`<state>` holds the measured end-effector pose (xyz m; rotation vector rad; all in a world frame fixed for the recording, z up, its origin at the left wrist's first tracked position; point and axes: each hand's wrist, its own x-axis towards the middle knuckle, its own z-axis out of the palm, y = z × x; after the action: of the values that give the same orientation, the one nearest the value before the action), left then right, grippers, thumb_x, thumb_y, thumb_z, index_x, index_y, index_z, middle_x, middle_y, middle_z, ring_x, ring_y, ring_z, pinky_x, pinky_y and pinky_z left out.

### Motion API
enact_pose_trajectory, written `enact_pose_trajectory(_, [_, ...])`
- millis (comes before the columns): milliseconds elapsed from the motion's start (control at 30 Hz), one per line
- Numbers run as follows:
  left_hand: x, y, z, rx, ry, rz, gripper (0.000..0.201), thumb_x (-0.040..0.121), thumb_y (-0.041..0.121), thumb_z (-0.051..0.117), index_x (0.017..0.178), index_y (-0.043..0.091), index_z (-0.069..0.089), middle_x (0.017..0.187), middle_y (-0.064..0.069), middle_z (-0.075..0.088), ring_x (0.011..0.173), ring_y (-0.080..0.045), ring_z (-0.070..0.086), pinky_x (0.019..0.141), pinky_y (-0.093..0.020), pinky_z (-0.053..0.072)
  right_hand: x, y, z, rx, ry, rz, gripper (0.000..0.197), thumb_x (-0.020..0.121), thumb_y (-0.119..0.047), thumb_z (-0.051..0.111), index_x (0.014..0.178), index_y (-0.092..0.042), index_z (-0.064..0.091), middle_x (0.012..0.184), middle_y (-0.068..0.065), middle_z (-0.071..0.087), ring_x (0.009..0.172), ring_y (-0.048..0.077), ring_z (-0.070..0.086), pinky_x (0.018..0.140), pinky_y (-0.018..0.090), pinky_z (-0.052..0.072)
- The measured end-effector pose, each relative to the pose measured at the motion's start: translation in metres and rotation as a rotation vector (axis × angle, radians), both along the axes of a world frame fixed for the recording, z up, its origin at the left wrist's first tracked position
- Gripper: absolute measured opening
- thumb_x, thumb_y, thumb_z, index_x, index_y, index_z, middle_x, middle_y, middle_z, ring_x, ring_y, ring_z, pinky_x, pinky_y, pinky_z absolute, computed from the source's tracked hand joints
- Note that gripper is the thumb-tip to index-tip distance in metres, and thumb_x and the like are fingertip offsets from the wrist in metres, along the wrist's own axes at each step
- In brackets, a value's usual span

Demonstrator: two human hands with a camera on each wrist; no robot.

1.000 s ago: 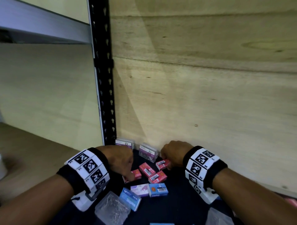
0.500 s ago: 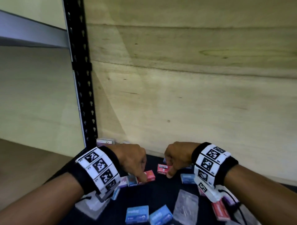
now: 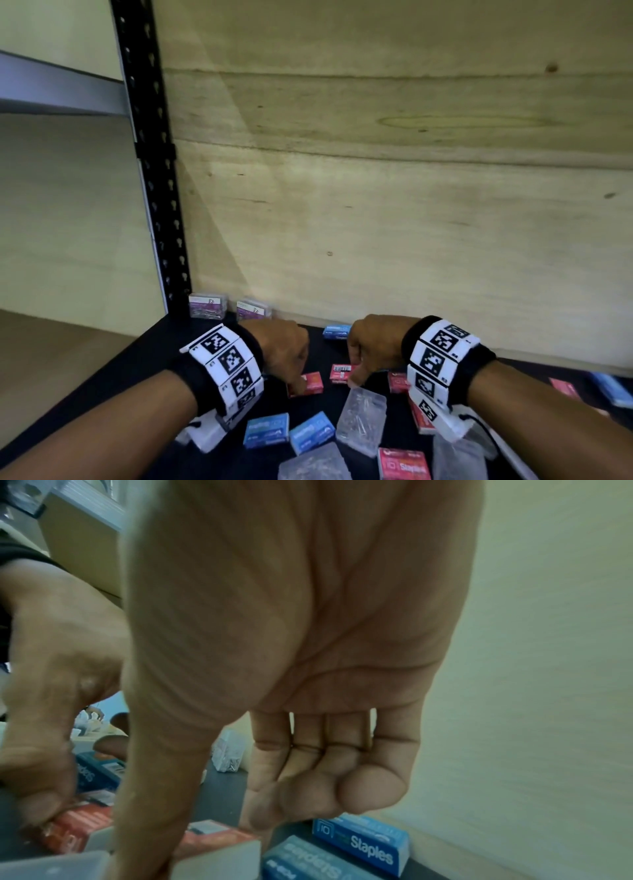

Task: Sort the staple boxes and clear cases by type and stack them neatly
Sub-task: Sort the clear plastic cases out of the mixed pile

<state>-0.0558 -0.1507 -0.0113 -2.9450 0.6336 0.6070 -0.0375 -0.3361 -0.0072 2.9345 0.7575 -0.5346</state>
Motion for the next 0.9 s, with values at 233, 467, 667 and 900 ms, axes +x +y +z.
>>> enact_pose_trajectory(233, [-0.016, 0.037, 0.018, -0.113, -0.047, 0.067, 0.024, 0.081, 0.036, 0.071, 0.102, 0.024, 0.072, 0.089, 0.012, 0.067, 0.083, -0.008, 0.062, 0.073, -0.025, 0.051, -0.015, -0.003, 0.014, 0.079, 0.006, 0.044, 0.018, 0.090, -0.032, 0.065, 0.103, -0.023, 0.072, 0.098, -0.007, 0.072, 0.087, 0.013, 0.064, 0.082, 0.031, 0.053])
enact_pose_trajectory(467, [-0.037, 0.104, 0.026, -0.137, 0.015, 0.196, 0.034, 0.073, 0.043, 0.082, 0.101, 0.030, 0.069, 0.089, 0.017, 0.065, 0.074, 0.002, 0.059, 0.067, -0.011, 0.045, -0.037, 0.000, 0.017, 0.107, 0.173, 0.056, 0.036, 0.080, -0.047, 0.075, 0.109, -0.028, 0.065, 0.105, -0.009, 0.067, 0.085, 0.007, 0.058, 0.081, 0.027, 0.047])
enact_pose_trajectory(667, [-0.060, 0.136, 0.010, -0.134, 0.055, 0.269, 0.048, 0.063, 0.044, 0.088, 0.104, 0.037, 0.064, 0.106, 0.014, 0.062, 0.100, -0.007, 0.060, 0.076, -0.015, 0.048, -0.050, 0.001, 0.008, 0.019, 0.194, 0.032, 0.054, 0.071, -0.058, 0.079, 0.112, -0.031, 0.056, 0.090, -0.017, 0.055, 0.083, 0.009, 0.054, 0.077, 0.029, 0.045])
enact_pose_trajectory(900, [-0.074, 0.146, 0.001, -0.284, 0.107, 0.312, 0.057, 0.060, 0.035, 0.093, 0.108, 0.033, 0.063, 0.103, 0.016, 0.066, 0.095, -0.008, 0.065, 0.075, -0.016, 0.052, -0.058, -0.001, 0.000, -0.009, 0.195, -0.033, 0.068, 0.062, -0.064, 0.081, 0.115, -0.038, 0.048, 0.103, -0.017, 0.058, 0.096, 0.009, 0.058, 0.086, 0.031, 0.049])
